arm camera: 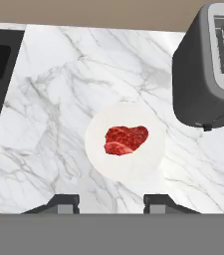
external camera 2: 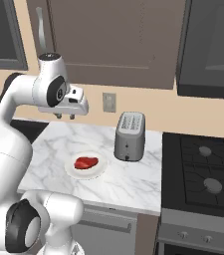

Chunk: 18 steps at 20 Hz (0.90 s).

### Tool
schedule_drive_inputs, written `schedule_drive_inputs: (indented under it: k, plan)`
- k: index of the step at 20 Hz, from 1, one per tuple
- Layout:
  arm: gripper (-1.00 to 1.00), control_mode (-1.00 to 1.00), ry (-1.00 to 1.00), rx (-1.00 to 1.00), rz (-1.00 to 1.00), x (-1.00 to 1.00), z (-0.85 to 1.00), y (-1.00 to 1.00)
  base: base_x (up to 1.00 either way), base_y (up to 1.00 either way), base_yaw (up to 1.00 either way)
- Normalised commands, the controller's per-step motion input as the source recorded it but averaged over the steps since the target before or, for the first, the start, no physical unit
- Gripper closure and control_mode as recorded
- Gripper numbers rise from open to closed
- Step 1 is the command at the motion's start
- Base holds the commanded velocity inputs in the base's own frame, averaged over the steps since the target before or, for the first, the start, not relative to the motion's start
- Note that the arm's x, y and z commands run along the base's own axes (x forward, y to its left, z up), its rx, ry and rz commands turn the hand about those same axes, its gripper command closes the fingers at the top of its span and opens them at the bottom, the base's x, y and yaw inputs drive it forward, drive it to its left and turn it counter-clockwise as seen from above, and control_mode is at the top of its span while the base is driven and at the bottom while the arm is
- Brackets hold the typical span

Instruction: Place the steak on the counter behind the older steak on the same shelf of the fridge to maintain FIFO order. Close the fridge door when finished.

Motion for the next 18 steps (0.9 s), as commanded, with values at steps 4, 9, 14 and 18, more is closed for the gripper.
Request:
schedule_drive_inputs:
  k: [4, 9, 14, 18]
  plan:
    - [-1.0, -1.0, 0.0, 0.0, 0.0, -0.14, -0.04, 0.0, 0.0, 0.0, 0.0]
    - [-1.0, -1.0, 0.12, 0.01, -0.01, -0.03, -0.29, 0.05, 0.0, 0.0, 0.0]
    - [-1.0, -1.0, -0.02, 0.11, -0.35, -0.61, -0.61, 0.0, 0.0, 0.0, 0.0]
    - [-1.0, -1.0, 0.0, 0.15, -0.57, -0.45, -0.7, -0.02, 0.0, 0.0, 0.0]
